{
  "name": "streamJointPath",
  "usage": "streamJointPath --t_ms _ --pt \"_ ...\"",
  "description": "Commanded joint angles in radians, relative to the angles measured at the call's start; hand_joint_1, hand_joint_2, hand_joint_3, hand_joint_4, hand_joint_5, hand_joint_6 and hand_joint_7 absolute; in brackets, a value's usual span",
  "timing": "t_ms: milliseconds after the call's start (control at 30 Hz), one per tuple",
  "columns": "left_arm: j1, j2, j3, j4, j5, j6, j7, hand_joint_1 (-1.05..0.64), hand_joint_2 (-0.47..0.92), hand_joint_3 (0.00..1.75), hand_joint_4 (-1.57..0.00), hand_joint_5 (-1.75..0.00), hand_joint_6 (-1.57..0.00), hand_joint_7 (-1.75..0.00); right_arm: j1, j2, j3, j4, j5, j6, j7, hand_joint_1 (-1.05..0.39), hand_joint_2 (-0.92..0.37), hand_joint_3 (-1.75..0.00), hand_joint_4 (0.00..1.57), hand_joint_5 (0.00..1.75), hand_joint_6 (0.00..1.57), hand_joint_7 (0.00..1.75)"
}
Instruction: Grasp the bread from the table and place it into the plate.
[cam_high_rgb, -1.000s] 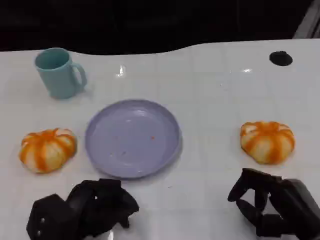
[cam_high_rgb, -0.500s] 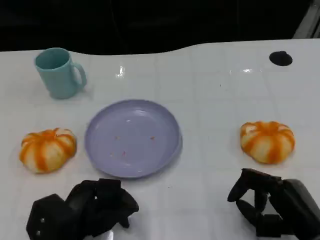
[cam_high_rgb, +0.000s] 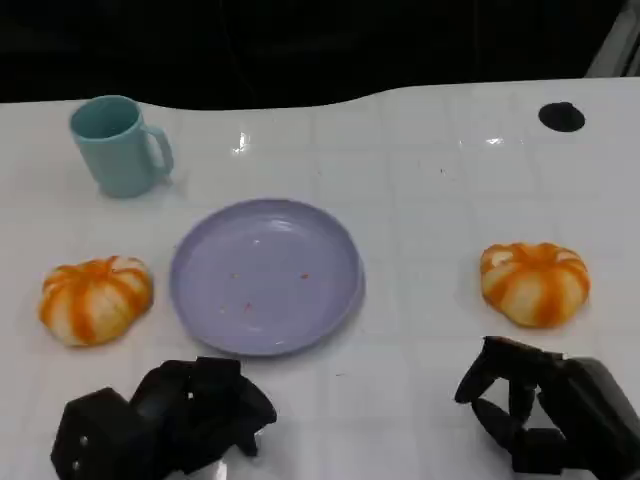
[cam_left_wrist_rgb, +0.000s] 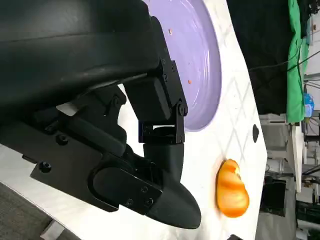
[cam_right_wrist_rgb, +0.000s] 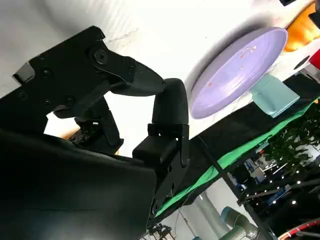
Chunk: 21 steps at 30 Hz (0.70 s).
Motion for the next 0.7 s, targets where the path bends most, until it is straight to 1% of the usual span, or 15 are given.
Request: streamJointPath --t_ms 33,100,167,233,300,333,433,500,567,633,700 --pt "0.001 0.019 0.008 0.017 0.000 -0.004 -0.004 -1.05 0.87 0.01 -0.87 -1.51 -1.27 -0.79 -0.015 0.002 -0.015 0.019 0.039 -0.028 -0.020 -0.36 -0.64 -0.81 0.76 1.59 0.75 1.05" --pt "0.001 0.019 0.007 0.016 0.000 -0.002 -0.003 -1.05 0.87 0.01 -0.87 -1.51 -1.27 -0.79 -0.025 0.004 -0.020 0.036 0.041 -0.051 -0.044 -0.36 -0.69 -0.69 0.74 1.46 0.78 0.89" --pt "0.000 0.018 0.007 0.016 0.001 -0.001 -0.001 -1.05 0.87 0.01 -0.87 -1.51 -1.26 -0.80 -0.035 0.003 -0.025 0.047 0.027 -0.063 -0.073 -0.36 -0.72 -0.62 0.73 1.38 0.80 0.80" --pt "-0.001 0.016 0.007 0.017 0.000 0.000 -0.001 -1.05 0.87 0.00 -0.87 -1.51 -1.27 -0.80 -0.043 -0.001 -0.029 0.048 0.013 -0.071 -0.096 -0.36 -0.80 -0.46 0.70 1.18 0.80 0.63" --pt "-0.001 0.016 0.008 0.019 -0.003 0.000 -0.004 -1.05 0.86 0.00 -0.87 -1.51 -1.27 -0.80 -0.052 -0.009 -0.029 0.051 0.002 -0.080 -0.111 -0.36 -0.85 -0.36 0.70 1.03 0.82 0.50" --pt "-0.001 0.015 0.008 0.017 -0.004 0.002 -0.003 -1.05 0.86 0.00 -0.87 -1.51 -1.27 -0.80 -0.055 -0.018 -0.029 0.042 -0.010 -0.070 -0.110 -0.36 -0.88 -0.29 0.67 0.91 0.80 0.38" --pt "-0.005 0.015 0.009 0.022 -0.003 0.003 -0.001 -1.05 0.86 0.00 -0.88 -1.51 -1.27 -0.79 -0.060 -0.040 -0.031 0.011 -0.043 -0.033 -0.099 -0.40 -0.92 -0.24 0.58 0.62 0.71 0.14" --pt "-0.008 0.016 0.010 0.027 -0.003 0.002 -0.002 -1.05 0.86 0.00 -0.88 -1.51 -1.27 -0.80 -0.065 -0.050 -0.033 -0.002 -0.057 -0.019 -0.102 -0.41 -0.92 -0.21 0.55 0.52 0.67 0.08" --pt "-0.010 0.016 0.009 0.030 -0.001 0.001 -0.002 -1.05 0.86 0.00 -0.88 -1.51 -1.27 -0.80 -0.070 -0.063 -0.036 -0.027 -0.079 0.010 -0.100 -0.44 -0.92 -0.17 0.47 0.40 0.60 0.02" --pt "-0.010 0.017 0.009 0.032 0.000 -0.003 -0.003 -1.05 0.86 0.00 -0.87 -1.51 -1.28 -0.80 -0.070 -0.074 -0.040 -0.059 -0.091 0.046 -0.089 -0.47 -0.92 -0.16 0.39 0.32 0.52 0.00" --pt "-0.010 0.016 0.010 0.032 -0.002 -0.001 -0.003 -1.05 0.86 0.00 -0.87 -1.51 -1.28 -0.80 -0.070 -0.087 -0.043 -0.093 -0.107 0.082 -0.083 -0.48 -0.92 -0.14 0.36 0.28 0.47 0.00"
